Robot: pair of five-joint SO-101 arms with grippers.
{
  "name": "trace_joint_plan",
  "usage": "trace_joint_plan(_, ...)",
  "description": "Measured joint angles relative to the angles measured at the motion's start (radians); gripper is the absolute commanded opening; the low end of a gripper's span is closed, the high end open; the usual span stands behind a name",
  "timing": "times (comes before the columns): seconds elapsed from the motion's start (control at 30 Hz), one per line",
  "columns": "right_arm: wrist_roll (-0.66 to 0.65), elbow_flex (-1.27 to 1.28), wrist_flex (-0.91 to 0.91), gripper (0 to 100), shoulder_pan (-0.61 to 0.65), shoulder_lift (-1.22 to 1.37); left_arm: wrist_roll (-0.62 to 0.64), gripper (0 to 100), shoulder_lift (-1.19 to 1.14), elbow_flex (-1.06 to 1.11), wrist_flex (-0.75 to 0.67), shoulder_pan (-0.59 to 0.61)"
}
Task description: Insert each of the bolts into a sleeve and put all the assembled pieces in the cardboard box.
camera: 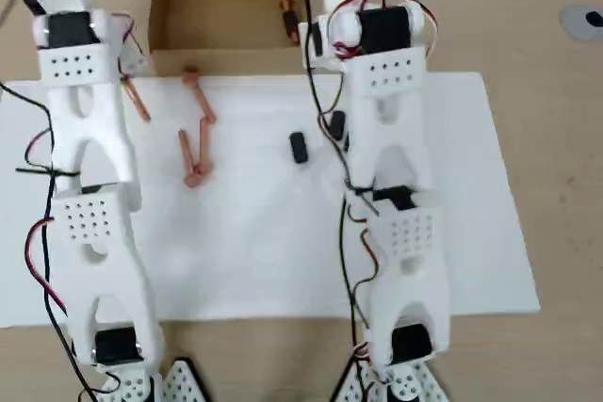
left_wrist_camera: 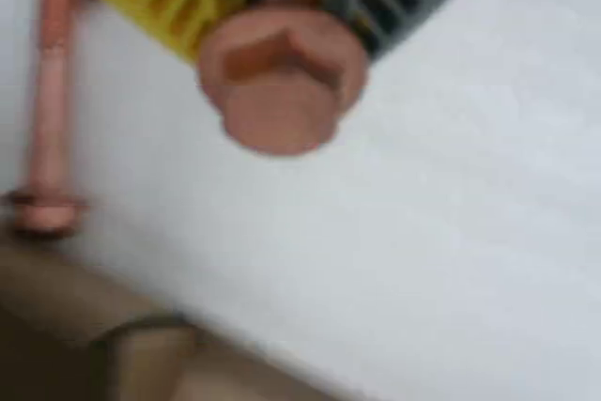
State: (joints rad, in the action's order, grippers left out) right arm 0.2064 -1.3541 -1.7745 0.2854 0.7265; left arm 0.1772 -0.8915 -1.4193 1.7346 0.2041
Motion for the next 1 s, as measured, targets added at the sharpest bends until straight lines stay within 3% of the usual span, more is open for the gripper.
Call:
trace_joint_plan(0.27, 0.0, 0.044, 0.0, 21.0, 0.0, -0.002, -0.115, 1, 0.104, 0.06, 0.015, 0.0)
trace_joint_plan(0.7, 0.0, 0.534, 0.0, 21.0, 0.017, -0.157, -0.193, 1, 0.767, 0.81, 0.009, 0.0)
trace_joint_plan(1.0, 0.0, 0.79, 0.034, 21.0, 0.135, -0.166, -0.193, 1, 1.1, 1.223, -0.193, 0.0)
